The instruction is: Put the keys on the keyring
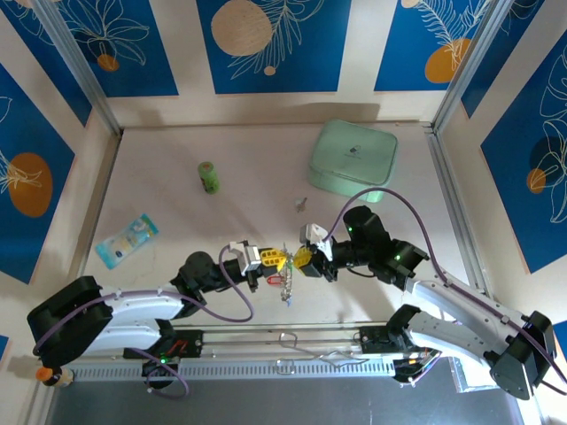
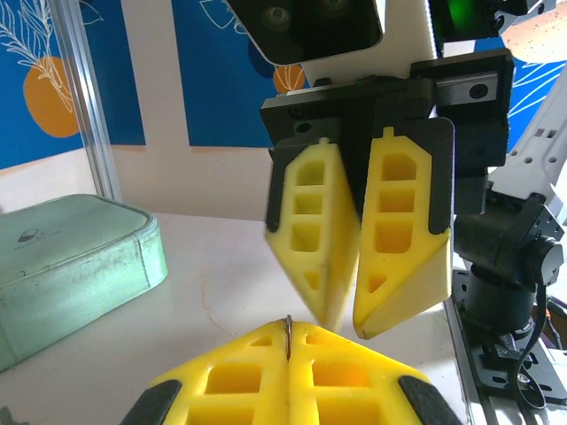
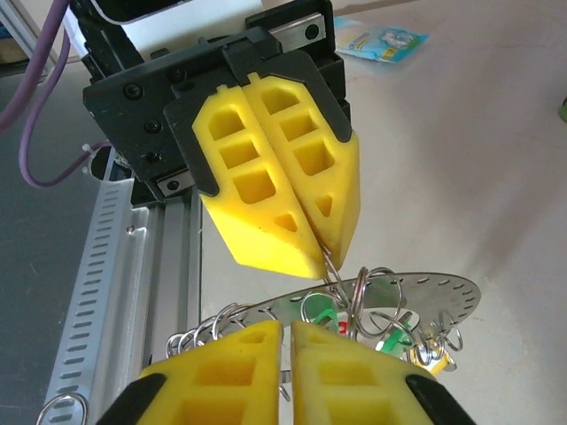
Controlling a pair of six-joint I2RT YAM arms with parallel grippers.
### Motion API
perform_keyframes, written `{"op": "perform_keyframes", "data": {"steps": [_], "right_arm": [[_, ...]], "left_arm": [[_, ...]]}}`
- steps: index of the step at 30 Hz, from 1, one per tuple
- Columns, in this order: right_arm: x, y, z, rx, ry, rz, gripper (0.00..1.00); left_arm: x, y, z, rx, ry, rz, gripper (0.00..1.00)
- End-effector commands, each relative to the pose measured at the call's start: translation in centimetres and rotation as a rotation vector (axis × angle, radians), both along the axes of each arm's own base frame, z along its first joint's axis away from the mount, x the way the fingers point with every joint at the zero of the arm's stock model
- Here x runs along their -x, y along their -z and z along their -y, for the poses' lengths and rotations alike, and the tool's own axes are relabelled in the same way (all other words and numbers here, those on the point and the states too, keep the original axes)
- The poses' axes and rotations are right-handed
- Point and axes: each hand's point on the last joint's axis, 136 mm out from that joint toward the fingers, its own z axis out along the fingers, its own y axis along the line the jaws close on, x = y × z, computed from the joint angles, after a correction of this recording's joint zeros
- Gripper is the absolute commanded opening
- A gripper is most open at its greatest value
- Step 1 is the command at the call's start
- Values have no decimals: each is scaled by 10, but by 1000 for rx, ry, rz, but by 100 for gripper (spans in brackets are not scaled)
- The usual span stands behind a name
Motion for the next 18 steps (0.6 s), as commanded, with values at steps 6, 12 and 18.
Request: {"op": "perform_keyframes", "data": {"steps": [6, 12, 18], "right_arm": [[8, -8, 6, -40, -13, 42, 22], [18, -26, 9, -141, -31, 97, 22], [28, -25, 3, -140, -92, 44, 18]], "left_arm": [[14, -27, -2, 80, 55, 59, 0], [23, -31, -3, 88, 95, 107, 0], [28, -32, 0, 73, 130, 130, 0]]}}
